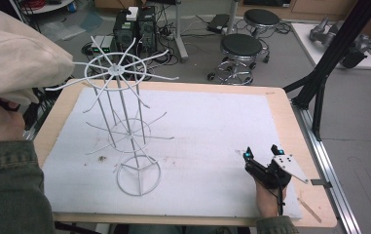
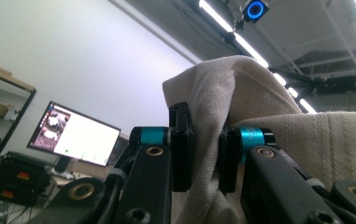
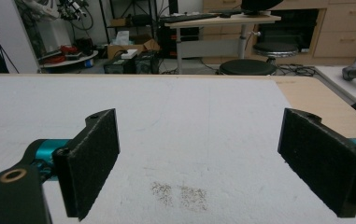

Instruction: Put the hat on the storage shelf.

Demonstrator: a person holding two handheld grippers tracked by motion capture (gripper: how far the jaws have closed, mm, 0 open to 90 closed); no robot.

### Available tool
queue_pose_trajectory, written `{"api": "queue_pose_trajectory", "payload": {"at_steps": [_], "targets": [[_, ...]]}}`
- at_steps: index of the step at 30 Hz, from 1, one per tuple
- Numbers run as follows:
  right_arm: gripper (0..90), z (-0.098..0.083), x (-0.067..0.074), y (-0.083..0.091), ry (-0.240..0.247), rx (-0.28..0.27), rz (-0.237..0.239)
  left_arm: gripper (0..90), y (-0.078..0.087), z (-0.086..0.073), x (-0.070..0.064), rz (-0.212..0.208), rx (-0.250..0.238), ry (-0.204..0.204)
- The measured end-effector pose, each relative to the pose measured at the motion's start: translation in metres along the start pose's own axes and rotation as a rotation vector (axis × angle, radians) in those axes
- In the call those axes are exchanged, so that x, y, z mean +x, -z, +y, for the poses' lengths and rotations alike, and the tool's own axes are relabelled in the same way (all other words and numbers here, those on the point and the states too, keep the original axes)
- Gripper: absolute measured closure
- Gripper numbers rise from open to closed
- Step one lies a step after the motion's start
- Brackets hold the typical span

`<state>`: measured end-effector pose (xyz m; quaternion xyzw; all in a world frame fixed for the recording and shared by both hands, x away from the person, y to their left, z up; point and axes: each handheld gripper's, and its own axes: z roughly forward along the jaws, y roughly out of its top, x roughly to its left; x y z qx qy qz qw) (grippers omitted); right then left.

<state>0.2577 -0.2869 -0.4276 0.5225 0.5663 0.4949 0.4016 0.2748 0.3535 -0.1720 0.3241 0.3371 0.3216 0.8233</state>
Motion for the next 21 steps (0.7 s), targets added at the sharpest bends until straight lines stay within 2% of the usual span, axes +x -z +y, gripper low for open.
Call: {"api": "queue_pose_trajectory", "payload": {"at_steps": [5, 12, 16, 21], "targets": [[11.9, 0.000, 0.000, 0.000, 0.001, -0.002, -0.001, 79.8, -0.001, 0.010, -0.006, -0.007, -0.011, -0.011], [11.9, 0.000, 0.000, 0.000, 0.007, -0.003, 0.001, 79.7, -0.011, 0.025, -0.018, -0.045, -0.024, -0.017], [11.9, 0.000, 0.001, 0.000, 0.003, -0.001, 0.002, 79.7, -0.017, 0.033, -0.028, -0.083, -0.041, -0.014], [11.9, 0.000, 0.000, 0.000, 0.003, -0.004, 0.002, 79.7, -0.028, 0.032, -0.038, -0.083, -0.006, -0.055]]}}
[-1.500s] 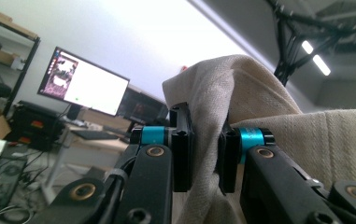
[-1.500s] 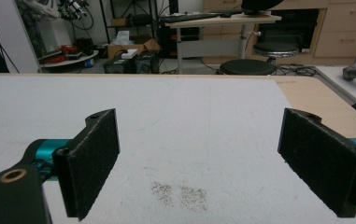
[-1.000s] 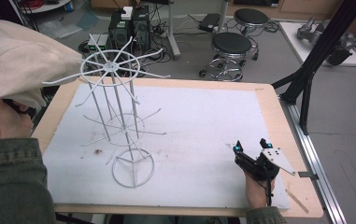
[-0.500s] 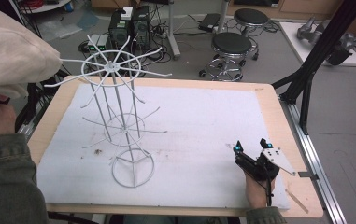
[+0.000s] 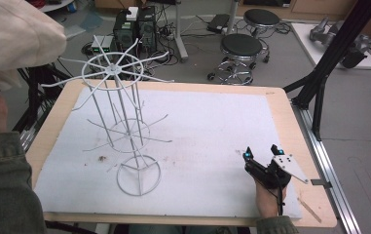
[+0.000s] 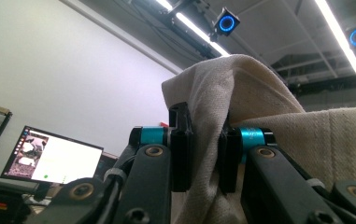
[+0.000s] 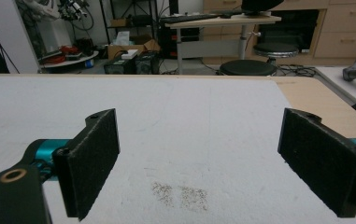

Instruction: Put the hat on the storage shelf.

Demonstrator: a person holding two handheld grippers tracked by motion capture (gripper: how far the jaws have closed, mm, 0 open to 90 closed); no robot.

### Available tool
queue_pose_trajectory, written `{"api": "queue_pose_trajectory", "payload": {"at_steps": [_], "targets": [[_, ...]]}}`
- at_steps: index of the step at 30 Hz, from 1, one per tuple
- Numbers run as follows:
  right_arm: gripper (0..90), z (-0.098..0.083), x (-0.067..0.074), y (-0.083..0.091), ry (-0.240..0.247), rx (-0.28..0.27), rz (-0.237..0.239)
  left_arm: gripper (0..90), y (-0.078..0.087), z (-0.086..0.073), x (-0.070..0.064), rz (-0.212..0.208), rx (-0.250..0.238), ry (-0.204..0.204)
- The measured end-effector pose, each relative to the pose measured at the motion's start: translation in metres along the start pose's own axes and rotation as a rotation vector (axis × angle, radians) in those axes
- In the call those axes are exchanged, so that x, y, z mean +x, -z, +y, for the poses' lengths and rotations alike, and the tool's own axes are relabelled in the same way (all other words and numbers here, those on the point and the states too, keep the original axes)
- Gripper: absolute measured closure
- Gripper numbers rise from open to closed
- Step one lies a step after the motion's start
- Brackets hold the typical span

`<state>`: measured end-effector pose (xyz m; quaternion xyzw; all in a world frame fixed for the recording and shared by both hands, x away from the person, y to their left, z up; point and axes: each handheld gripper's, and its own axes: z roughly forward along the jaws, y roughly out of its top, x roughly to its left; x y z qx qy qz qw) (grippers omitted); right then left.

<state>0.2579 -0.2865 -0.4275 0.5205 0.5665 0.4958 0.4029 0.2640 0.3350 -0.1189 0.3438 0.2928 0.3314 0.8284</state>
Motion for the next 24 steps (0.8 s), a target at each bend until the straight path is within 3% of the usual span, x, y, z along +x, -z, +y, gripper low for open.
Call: {"api": "queue_pose_trajectory", "payload": {"at_steps": [9, 12, 16, 24], "targets": [[11.9, 0.000, 0.000, 0.000, 0.005, 0.000, 0.002, 79.6, -0.021, -0.020, 0.004, -0.024, 0.053, 0.074], [11.9, 0.000, 0.000, 0.000, 0.002, 0.000, 0.002, 79.2, -0.021, -0.029, 0.005, -0.036, 0.091, 0.077], [11.9, 0.000, 0.000, 0.000, -0.004, 0.001, 0.001, 79.2, -0.016, -0.040, 0.012, -0.059, 0.117, 0.125], [11.9, 0.000, 0.001, 0.000, 0.003, 0.004, 0.000, 79.0, -0.001, -0.061, 0.017, -0.065, 0.195, 0.103]]}}
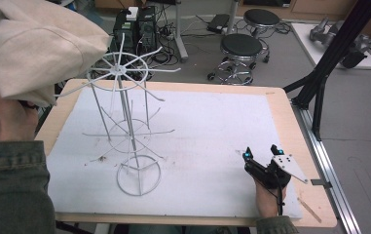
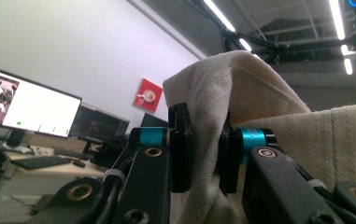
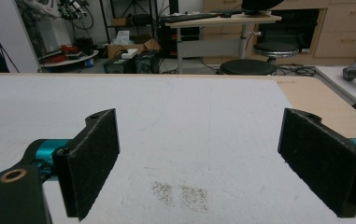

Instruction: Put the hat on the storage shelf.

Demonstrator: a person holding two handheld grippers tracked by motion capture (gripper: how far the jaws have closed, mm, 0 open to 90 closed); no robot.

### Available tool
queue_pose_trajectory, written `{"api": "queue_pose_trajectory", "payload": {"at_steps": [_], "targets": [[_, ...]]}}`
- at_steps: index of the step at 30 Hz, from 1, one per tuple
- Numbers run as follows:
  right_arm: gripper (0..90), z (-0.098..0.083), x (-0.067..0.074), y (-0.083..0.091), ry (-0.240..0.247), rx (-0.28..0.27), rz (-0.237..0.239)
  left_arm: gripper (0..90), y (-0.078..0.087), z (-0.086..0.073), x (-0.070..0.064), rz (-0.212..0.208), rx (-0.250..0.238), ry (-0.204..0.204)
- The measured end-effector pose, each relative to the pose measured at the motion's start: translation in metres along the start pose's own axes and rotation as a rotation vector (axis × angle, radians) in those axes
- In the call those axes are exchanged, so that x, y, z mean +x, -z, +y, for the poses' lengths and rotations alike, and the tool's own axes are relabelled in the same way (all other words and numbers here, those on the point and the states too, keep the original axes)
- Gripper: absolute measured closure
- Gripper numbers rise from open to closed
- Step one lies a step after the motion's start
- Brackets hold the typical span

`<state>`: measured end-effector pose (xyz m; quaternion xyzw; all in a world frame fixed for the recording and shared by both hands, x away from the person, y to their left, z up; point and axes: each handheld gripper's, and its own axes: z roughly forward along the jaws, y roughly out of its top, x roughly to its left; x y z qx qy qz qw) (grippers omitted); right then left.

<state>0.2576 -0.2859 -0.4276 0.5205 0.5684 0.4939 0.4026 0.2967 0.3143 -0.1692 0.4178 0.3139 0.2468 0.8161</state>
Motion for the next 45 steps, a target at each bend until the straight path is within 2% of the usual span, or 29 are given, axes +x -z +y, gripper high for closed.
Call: {"api": "queue_pose_trajectory", "payload": {"at_steps": [4, 8, 10, 11, 16, 21, 22, 30, 33, 34, 38, 45], "targets": [[11.9, 0.000, 0.000, 0.000, -0.002, 0.002, -0.001, 78.8, 0.003, -0.014, 0.003, -0.009, 0.035, 0.003], [11.9, 0.000, 0.000, 0.000, 0.001, -0.002, -0.001, 78.5, 0.004, -0.027, 0.006, -0.006, 0.070, -0.011], [11.9, 0.000, -0.001, 0.000, -0.001, -0.004, -0.002, 78.3, 0.004, -0.028, 0.006, -0.003, 0.076, -0.015], [11.9, 0.000, -0.001, 0.000, -0.005, -0.003, -0.001, 78.3, 0.005, -0.037, 0.009, -0.012, 0.096, -0.010], [11.9, 0.000, -0.001, 0.001, 0.002, -0.009, 0.001, 77.8, 0.010, -0.051, 0.016, -0.035, 0.097, 0.016], [11.9, 0.000, -0.001, 0.001, 0.001, -0.009, -0.001, 76.8, 0.017, -0.057, 0.019, -0.039, 0.092, -0.006], [11.9, 0.001, -0.001, 0.001, 0.002, -0.010, -0.001, 76.7, 0.021, -0.060, 0.020, -0.030, 0.096, -0.036], [11.9, 0.001, -0.001, 0.001, 0.002, -0.009, -0.001, 73.3, 0.027, -0.063, 0.023, -0.003, 0.109, -0.081], [11.9, 0.001, -0.001, 0.001, 0.002, -0.009, -0.003, 69.3, 0.027, -0.063, 0.025, 0.003, 0.115, -0.088], [11.9, 0.001, -0.001, 0.001, 0.002, -0.010, -0.003, 66.5, 0.028, -0.064, 0.025, 0.018, 0.119, -0.092], [11.9, 0.001, -0.001, 0.001, 0.002, -0.008, -0.002, 60.8, 0.030, -0.067, 0.028, 0.031, 0.119, -0.081], [11.9, 0.000, -0.001, 0.001, 0.000, -0.010, -0.003, 50.3, 0.036, -0.070, 0.033, 0.067, 0.086, -0.065]]}}
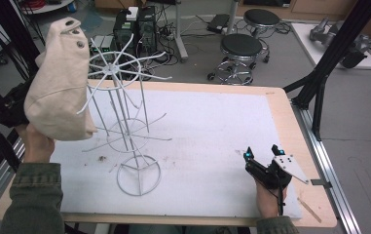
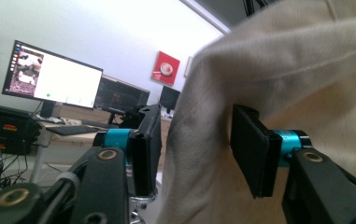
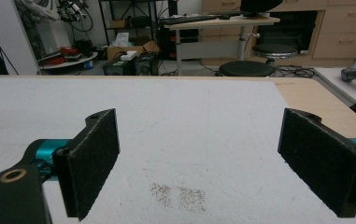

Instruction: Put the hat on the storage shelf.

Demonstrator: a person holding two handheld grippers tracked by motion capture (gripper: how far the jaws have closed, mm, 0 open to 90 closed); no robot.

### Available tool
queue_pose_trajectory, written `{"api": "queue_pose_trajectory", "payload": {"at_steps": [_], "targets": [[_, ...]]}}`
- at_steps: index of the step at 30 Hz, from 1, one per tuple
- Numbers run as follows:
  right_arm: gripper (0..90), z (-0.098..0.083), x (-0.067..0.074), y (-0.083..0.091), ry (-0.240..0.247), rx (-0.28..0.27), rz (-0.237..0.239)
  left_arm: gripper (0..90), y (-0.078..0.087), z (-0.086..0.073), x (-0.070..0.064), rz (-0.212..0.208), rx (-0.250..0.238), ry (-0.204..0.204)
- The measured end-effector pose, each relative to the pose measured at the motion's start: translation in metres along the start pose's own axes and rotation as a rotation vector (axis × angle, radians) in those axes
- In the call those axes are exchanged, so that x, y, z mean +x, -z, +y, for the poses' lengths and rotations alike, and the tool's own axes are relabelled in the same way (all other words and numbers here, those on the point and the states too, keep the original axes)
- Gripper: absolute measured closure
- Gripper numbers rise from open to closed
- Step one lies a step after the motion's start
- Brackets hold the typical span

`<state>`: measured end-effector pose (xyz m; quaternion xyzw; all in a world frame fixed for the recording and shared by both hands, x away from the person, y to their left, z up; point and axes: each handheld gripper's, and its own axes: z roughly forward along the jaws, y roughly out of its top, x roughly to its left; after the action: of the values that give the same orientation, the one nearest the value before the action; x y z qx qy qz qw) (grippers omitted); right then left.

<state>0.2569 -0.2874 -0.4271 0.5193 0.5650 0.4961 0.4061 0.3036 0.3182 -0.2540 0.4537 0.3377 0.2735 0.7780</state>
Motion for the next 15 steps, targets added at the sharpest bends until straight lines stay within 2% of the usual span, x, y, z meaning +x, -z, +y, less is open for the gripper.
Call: {"api": "queue_pose_trajectory", "payload": {"at_steps": [2, 9, 15], "targets": [[11.9, 0.000, 0.000, 0.000, 0.002, 0.001, 0.000, 47.3, 0.004, 0.002, 0.001, 0.032, -0.023, -0.002], [11.9, 0.000, 0.000, 0.000, 0.002, 0.001, -0.002, 41.2, 0.013, 0.004, 0.005, 0.105, -0.073, -0.003], [11.9, 0.000, 0.000, 0.000, 0.003, 0.002, -0.001, 38.4, 0.016, 0.004, 0.006, 0.138, -0.088, -0.018]]}}
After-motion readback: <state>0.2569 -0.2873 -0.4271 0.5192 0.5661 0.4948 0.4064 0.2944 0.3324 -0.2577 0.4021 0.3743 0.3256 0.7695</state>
